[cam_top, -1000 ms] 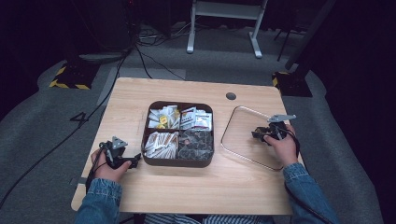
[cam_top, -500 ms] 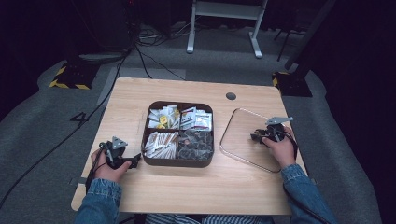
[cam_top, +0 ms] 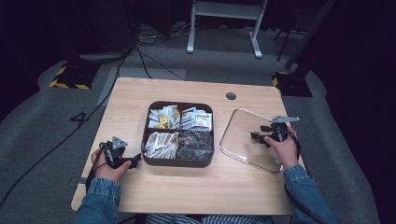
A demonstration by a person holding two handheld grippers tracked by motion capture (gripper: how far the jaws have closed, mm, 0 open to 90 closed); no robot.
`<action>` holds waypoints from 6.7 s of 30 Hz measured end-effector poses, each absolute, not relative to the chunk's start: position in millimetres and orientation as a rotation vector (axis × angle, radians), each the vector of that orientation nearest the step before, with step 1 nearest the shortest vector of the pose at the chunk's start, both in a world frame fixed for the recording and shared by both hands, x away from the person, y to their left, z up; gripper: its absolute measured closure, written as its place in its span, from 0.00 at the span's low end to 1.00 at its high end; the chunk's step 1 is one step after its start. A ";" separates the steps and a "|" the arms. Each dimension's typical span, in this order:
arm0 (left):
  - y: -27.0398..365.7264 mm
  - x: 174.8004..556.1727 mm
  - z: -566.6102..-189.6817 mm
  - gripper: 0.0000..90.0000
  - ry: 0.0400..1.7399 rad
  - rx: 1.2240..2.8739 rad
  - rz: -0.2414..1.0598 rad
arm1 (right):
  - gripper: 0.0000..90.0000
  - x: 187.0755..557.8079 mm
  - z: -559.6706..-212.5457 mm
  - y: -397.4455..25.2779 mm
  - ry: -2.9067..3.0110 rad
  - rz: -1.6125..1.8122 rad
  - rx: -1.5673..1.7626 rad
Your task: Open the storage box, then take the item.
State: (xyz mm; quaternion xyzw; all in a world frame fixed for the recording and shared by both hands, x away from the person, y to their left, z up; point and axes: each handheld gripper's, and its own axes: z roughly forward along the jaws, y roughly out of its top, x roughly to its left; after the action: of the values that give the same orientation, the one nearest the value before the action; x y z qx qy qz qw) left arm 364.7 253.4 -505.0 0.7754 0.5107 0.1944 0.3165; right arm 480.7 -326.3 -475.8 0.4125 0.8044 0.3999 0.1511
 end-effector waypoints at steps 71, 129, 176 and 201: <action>207.2 372.3 -442.1 0.65 1.106 1.979 0.460 | 0.38 454.7 -448.4 -340.2 2.205 1.266 1.206; 206.7 375.5 -433.7 1.00 1.040 1.897 0.352 | 0.40 452.5 -448.7 -338.8 2.234 1.305 1.192; 121.0 324.4 -411.8 1.00 0.631 1.926 0.101 | 0.39 456.9 -450.5 -338.5 2.244 1.334 1.201; 78.0 319.8 -440.2 1.00 0.515 2.012 0.001 | 0.39 456.1 -453.6 -339.6 2.252 1.343 1.215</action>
State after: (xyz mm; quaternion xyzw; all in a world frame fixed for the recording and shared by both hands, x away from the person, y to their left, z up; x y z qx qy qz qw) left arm 319.8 78.0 -440.2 0.8348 0.2136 0.0003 0.5074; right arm 456.1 -339.6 -453.6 0.4170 0.7732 0.4610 0.1254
